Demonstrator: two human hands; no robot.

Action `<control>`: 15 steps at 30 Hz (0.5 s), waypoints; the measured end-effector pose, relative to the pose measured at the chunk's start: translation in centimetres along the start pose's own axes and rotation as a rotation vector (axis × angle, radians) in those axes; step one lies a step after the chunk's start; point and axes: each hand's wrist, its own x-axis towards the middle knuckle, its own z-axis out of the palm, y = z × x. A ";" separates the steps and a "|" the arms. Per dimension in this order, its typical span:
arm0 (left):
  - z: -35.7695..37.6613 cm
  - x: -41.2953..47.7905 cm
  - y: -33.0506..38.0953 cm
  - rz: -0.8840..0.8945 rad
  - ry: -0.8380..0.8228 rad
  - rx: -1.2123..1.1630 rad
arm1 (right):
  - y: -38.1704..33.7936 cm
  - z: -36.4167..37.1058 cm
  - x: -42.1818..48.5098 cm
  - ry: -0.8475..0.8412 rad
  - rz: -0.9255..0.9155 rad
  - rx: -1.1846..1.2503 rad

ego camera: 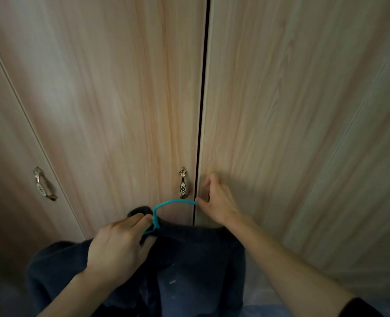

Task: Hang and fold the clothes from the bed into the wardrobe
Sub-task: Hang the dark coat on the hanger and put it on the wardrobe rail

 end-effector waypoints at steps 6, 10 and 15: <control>-1.2 -0.9 -0.6 0.043 -0.016 -0.017 | -1.0 0.3 -4.3 0.001 -0.061 -0.042; -1.8 -1.7 -0.6 0.077 -0.028 -0.032 | -1.8 0.7 -6.4 0.064 -0.003 -0.122; -2.6 -3.0 -1.0 0.085 -0.045 -0.066 | -2.7 0.7 -7.5 0.124 0.135 -0.087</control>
